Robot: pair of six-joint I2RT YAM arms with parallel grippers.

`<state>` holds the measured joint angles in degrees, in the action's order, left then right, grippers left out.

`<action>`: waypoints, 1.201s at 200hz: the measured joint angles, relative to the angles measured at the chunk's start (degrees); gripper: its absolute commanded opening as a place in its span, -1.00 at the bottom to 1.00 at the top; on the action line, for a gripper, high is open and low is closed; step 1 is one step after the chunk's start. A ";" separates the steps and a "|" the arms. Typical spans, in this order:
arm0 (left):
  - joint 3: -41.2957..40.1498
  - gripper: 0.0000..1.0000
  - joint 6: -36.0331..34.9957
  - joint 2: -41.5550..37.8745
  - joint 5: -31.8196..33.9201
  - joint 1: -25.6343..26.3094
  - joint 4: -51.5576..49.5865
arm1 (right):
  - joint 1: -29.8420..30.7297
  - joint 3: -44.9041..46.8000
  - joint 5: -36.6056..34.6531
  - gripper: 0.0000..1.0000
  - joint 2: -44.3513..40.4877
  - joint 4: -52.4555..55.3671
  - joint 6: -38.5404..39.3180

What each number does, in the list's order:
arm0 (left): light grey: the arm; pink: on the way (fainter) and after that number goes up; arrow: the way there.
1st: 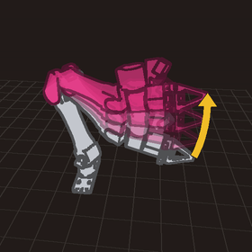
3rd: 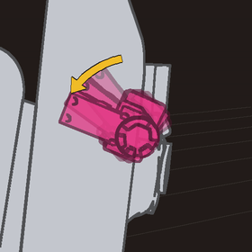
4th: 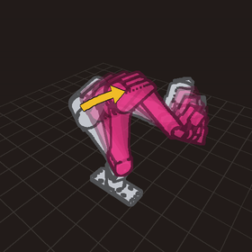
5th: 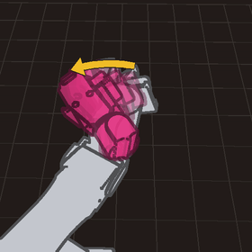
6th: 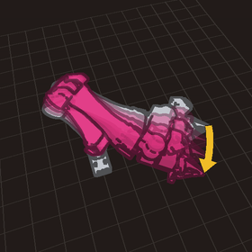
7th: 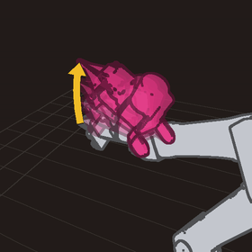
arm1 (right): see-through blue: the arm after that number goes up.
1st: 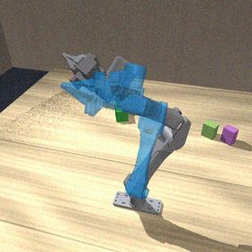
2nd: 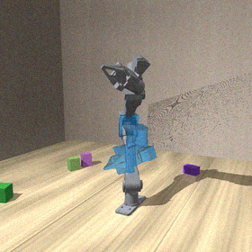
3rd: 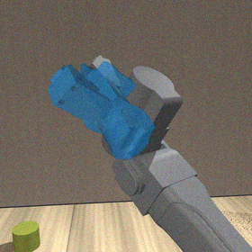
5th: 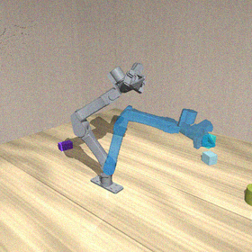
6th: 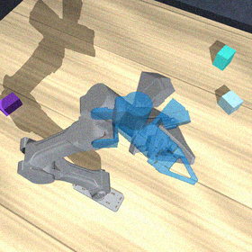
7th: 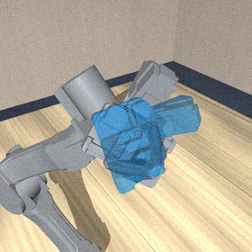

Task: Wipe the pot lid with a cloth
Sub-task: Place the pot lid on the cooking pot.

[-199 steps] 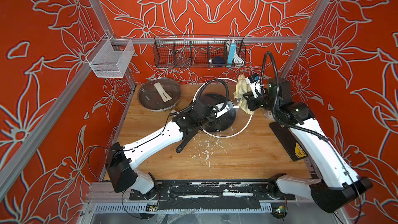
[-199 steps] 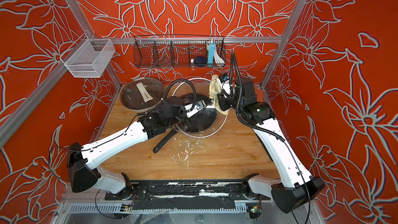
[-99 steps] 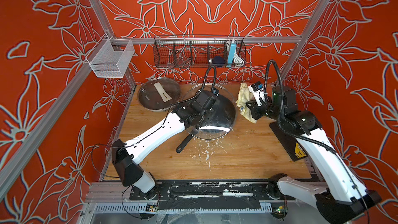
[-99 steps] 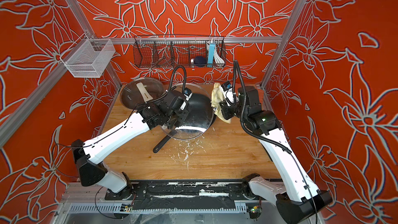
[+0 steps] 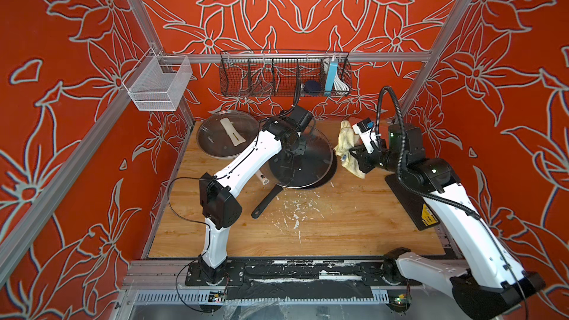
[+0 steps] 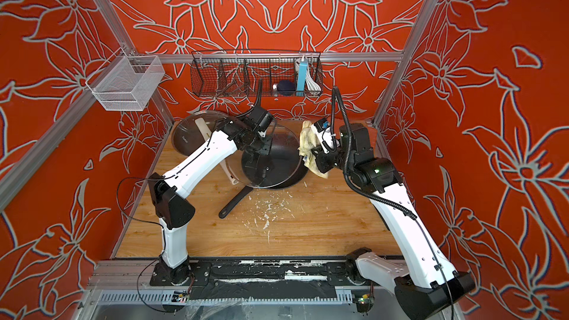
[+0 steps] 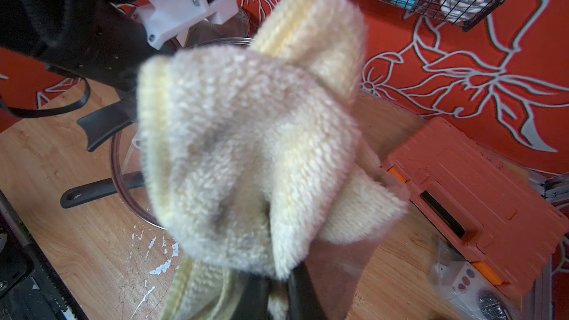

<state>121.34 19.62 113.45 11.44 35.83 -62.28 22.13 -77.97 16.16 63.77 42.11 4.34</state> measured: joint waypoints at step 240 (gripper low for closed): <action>6.16 -1.00 2.32 16.11 -0.07 0.00 6.88 | 0.00 -0.15 1.97 -1.00 0.98 0.50 1.07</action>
<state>127.50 21.93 129.56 11.38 35.83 -55.40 22.13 -78.13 18.13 64.75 42.61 5.41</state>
